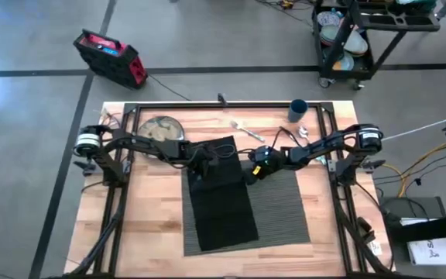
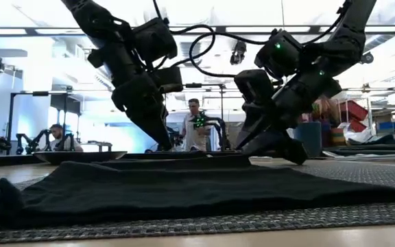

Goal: Set table place
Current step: Fold the black napkin

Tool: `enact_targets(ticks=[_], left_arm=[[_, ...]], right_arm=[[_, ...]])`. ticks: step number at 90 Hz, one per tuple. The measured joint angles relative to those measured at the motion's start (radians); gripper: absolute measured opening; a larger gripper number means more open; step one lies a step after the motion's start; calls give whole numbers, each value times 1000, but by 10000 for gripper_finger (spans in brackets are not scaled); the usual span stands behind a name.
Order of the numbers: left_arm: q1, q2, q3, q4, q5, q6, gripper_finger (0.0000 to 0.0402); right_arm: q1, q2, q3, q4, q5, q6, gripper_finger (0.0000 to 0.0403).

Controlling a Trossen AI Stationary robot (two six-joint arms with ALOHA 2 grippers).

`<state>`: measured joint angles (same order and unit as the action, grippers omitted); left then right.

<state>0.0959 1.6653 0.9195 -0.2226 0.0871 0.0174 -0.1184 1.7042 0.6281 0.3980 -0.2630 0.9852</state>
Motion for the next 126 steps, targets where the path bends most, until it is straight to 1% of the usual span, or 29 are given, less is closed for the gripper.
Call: enact_targets(ticks=[14, 23, 38, 46, 65, 75, 85, 101, 126], left_arm=[[0, 0, 0, 2, 0, 0, 16], [0, 0, 0, 2, 0, 0, 16], [0, 0, 0, 3, -1, 0, 16], [0, 0, 0, 5, -1, 0, 16], [0, 0, 0, 18, -2, 0, 16], [0, 0, 0, 33, -2, 0, 16], [0, 0, 0, 37, -2, 0, 16], [0, 0, 0, 38, -2, 0, 16], [0, -2, 0, 37, -2, 0, 16]], right_arm=[[-5, 0, 0, -5, 2, -16, 66], [-9, 0, 0, -14, 22, -16, 59], [-11, 0, 1, -37, 24, -17, 53], [-11, 0, 1, -41, 24, -17, 56], [-11, 0, 1, -41, 20, -17, 79], [-11, 0, 1, -41, 20, -17, 80], [-11, 2, 1, -39, 20, -19, 62], [-11, 10, 1, -16, 1, -36, 7], [-15, 9, 0, -1, -1, -30, 0]])
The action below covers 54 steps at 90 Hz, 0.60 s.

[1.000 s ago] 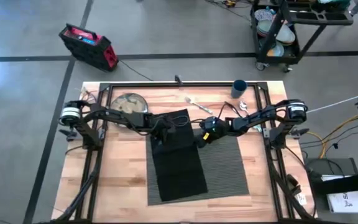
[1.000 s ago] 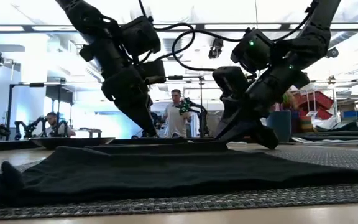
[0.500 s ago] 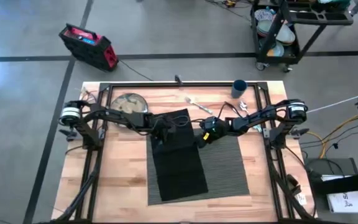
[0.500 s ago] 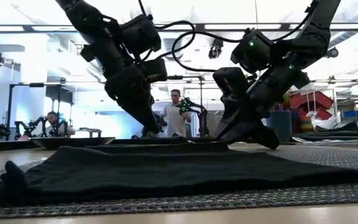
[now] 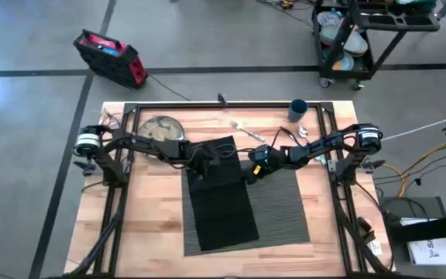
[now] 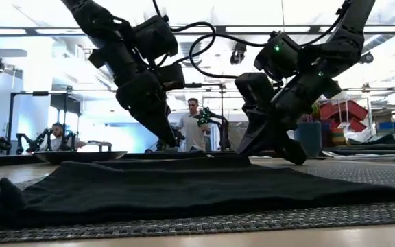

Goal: Set table place
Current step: Fold the black napkin

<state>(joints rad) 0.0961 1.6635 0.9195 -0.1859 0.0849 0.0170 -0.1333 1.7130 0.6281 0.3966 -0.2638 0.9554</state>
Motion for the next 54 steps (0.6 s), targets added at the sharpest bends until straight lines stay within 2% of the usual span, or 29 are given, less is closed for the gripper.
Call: enact_targets(ticks=[37, 54], left_arm=[[-2, -46, 53, -13, 3, 16, 16], [-14, -61, 70, 13, 10, 16, 30]], right_arm=[[-5, -40, -1, 43, -18, 12, 0], [-23, -41, 2, 70, -26, 13, 0]])
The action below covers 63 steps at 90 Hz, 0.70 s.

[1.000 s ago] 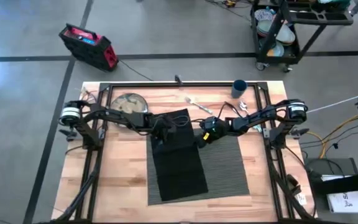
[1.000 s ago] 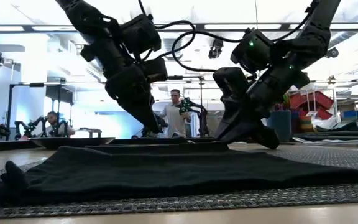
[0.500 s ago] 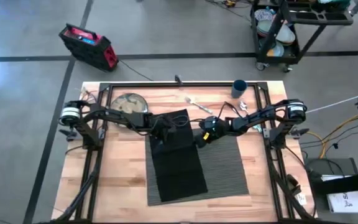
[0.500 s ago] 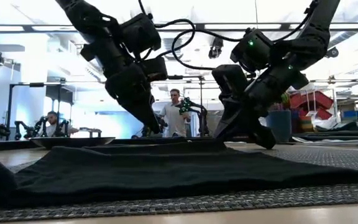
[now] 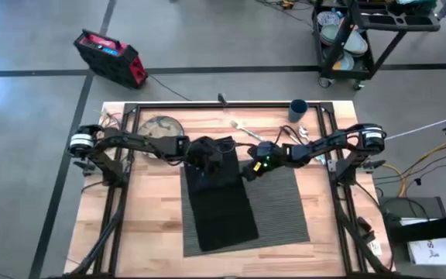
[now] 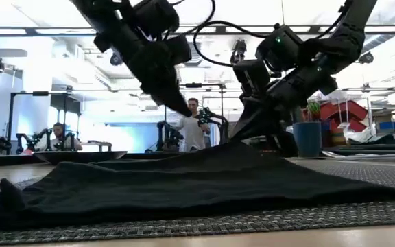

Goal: Set table place
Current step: Fold the black napkin

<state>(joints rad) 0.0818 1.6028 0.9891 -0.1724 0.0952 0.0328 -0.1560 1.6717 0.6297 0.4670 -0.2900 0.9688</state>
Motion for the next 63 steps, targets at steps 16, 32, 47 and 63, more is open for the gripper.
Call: enact_targets(ticks=[16, 32, 47, 63], left_arm=[[-19, 17, 0, 15, 0, 5, 59], [-49, 26, -1, 74, 0, 66, 91], [-67, 26, -1, 126, 0, 81, 115], [-68, 54, -2, 128, 0, 71, 140]], right_arm=[[-4, -2, 9, 36, -8, 7, 0], [-6, -2, 11, 41, -17, 10, 0], [-13, -2, 12, 50, -21, 18, 0], [-15, -2, 42, 70, -28, 18, 0]])
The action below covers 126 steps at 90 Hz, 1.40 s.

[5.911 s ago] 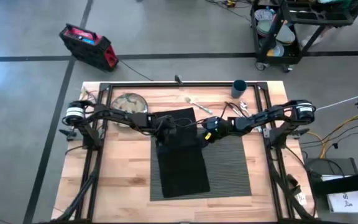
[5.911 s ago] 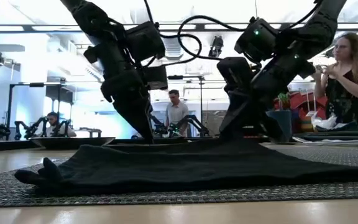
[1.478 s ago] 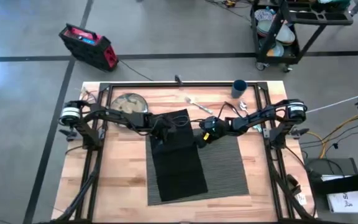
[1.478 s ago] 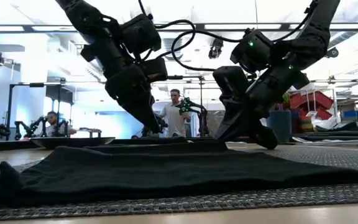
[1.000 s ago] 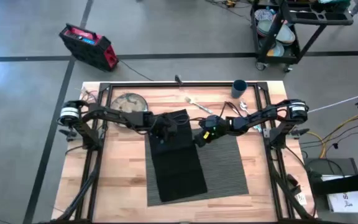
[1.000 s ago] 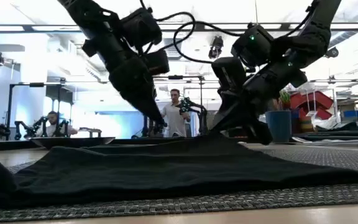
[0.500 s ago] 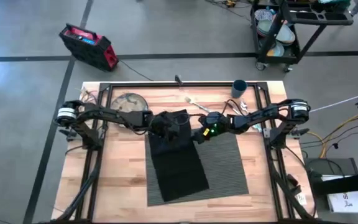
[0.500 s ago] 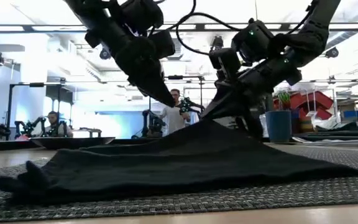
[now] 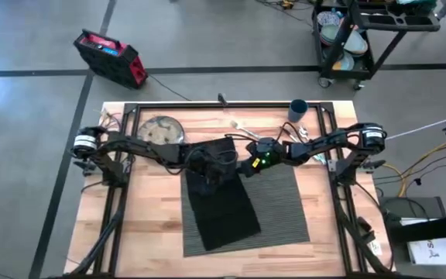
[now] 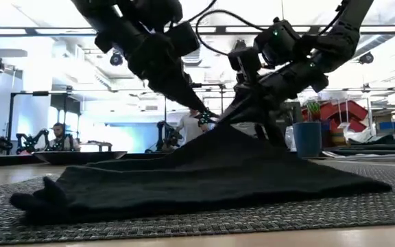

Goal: Set table place
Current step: Fold the black napkin

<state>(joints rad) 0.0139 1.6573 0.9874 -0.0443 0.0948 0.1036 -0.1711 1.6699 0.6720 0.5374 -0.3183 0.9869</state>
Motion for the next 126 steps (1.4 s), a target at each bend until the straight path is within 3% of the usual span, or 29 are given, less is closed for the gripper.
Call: enact_targets(ticks=[16, 38, 68, 88, 112, 119, 126], left_arm=[[0, 25, 0, 17, -9, -30, 159], [0, 33, 0, 16, -108, -45, 169], [-5, 26, 0, -35, -111, -80, 147], [-5, 18, -1, -176, -109, -134, 123], [-7, 18, -1, -139, -104, -106, 105], [-7, 18, -1, -148, -103, -105, 112], [-7, 10, -1, -205, -103, -109, 121]], right_arm=[[-2, 0, 31, -2, 0, -11, 0], [0, 0, 32, -15, -20, -16, 0], [0, 0, 32, -85, -49, -62, 0], [0, -13, 32, -196, -48, -126, 0], [0, -40, 40, -251, -146, -406, 4], [1, -63, 77, -366, -162, -543, 14], [23, -77, 153, -569, -146, -790, 30]])
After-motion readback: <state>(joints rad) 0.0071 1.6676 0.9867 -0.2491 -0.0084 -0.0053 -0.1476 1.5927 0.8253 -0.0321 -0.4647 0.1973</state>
